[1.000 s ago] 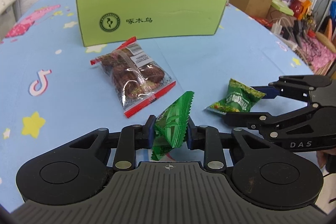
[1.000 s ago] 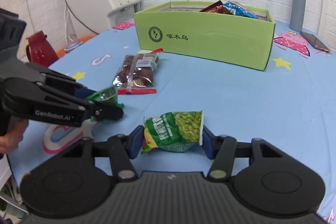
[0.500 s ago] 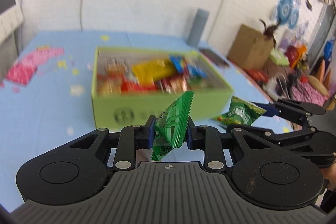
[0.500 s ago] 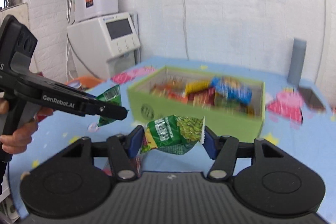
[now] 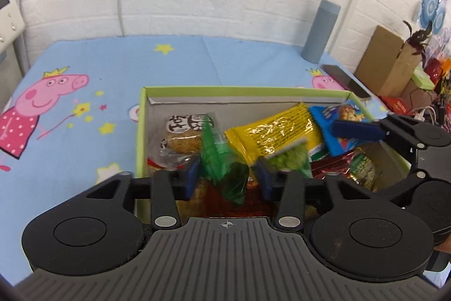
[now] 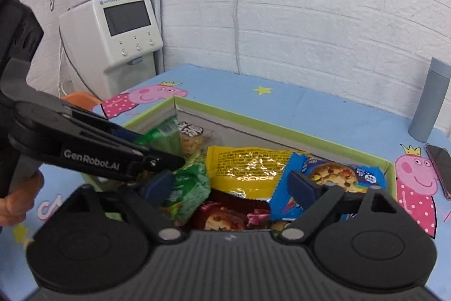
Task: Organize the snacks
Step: 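Move the left gripper to the clear bag of red dates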
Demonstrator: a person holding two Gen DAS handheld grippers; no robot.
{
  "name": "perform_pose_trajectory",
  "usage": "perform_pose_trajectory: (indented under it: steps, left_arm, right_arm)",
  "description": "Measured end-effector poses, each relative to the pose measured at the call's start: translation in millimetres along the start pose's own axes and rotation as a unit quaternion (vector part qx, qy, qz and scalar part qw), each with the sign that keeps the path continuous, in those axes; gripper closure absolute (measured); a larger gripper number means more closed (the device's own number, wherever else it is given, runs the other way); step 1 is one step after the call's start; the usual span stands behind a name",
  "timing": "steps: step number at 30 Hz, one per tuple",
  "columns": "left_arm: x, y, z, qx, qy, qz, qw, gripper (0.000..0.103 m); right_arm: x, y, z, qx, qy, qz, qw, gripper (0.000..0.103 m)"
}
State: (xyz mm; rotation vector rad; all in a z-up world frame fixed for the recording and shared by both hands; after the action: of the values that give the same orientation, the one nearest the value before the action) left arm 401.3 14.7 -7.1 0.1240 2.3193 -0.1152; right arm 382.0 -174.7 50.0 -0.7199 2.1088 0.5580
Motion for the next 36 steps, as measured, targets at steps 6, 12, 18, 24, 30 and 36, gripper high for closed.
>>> perform_pose_trajectory:
  steps: [6, 12, 18, 24, 30, 36]
  left_arm:
    - [5.6, 13.7, -59.6, 0.022, -0.053, -0.023, 0.9981, 0.048]
    - [50.4, 22.5, -109.9, 0.030, -0.068, -0.015, 0.9971, 0.038]
    - [95.6, 21.3, -83.9, 0.026, 0.009, 0.022, 0.9994, 0.047]
    - [89.5, 14.8, -38.3, 0.054, 0.063, 0.030, 0.9961, 0.063]
    - [98.5, 5.8, -38.6, 0.075, 0.063, 0.056, 0.9936, 0.069]
    - [131.6, 0.4, -66.0, 0.100, 0.070, 0.016, 0.9924, 0.068]
  right_arm:
    - [-6.1, 35.2, -55.6, 0.014, -0.061, -0.033, 0.997, 0.010]
    - [36.6, 91.4, -91.9, -0.047, -0.040, -0.022, 0.998, 0.010]
    - [108.6, 147.5, -84.4, -0.128, 0.021, 0.040, 0.991, 0.010]
    - [124.3, 186.4, -58.7, -0.215, 0.034, 0.105, 0.970, 0.010]
    - [125.3, 184.5, -43.0, -0.168, 0.064, 0.068, 0.981, 0.010]
    - [130.5, 146.5, -61.0, -0.082, 0.057, 0.081, 0.992, 0.010]
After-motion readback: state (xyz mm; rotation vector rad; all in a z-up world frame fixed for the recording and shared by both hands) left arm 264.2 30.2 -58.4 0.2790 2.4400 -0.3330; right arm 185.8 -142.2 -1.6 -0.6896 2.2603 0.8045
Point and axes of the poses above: each gripper's, at about its wrist camera, not at the fingertips, and z roughly the way its jaws point, y to its left, x to its underside, the point moved 4 cm from there along z, roughly the way its jaws point, and after that the axes turned 13 degrees about -x, right-handed, at the moved point
